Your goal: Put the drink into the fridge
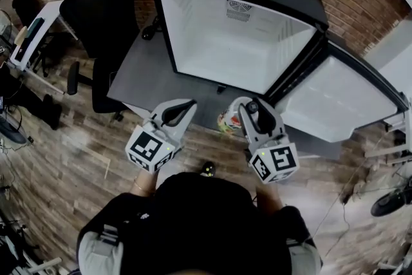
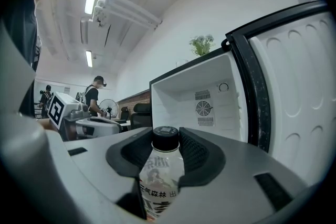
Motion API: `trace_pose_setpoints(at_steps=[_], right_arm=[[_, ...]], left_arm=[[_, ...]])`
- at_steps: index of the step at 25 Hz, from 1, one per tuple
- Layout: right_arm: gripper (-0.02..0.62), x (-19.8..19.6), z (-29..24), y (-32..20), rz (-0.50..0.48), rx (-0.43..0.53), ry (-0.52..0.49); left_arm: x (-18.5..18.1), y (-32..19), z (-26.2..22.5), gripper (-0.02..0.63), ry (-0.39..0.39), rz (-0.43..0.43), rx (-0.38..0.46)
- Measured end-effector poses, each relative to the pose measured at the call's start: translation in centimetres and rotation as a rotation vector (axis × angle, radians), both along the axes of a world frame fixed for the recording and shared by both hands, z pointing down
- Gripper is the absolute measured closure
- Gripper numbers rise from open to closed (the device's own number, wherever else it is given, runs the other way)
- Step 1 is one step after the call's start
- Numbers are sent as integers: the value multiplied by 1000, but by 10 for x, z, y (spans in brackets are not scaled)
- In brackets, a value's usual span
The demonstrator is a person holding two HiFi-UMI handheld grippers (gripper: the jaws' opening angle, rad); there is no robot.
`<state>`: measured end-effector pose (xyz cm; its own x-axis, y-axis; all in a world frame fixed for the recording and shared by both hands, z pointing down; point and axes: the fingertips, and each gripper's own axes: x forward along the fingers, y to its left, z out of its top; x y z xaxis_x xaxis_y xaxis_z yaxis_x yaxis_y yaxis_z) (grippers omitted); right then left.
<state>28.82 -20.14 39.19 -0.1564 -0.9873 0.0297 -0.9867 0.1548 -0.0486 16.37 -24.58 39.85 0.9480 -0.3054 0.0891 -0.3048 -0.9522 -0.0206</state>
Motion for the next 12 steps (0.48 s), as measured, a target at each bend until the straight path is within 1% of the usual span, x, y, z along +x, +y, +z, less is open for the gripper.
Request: trace_pose_setpoints(at_steps=[8, 12], right_arm=[[442, 16, -4, -26, -36, 13, 24], [442, 22, -6, -42, -39, 20, 40]], left_arm=[[10, -13, 7, 609, 2, -41, -33], [8, -20, 16, 609, -12, -57, -75]])
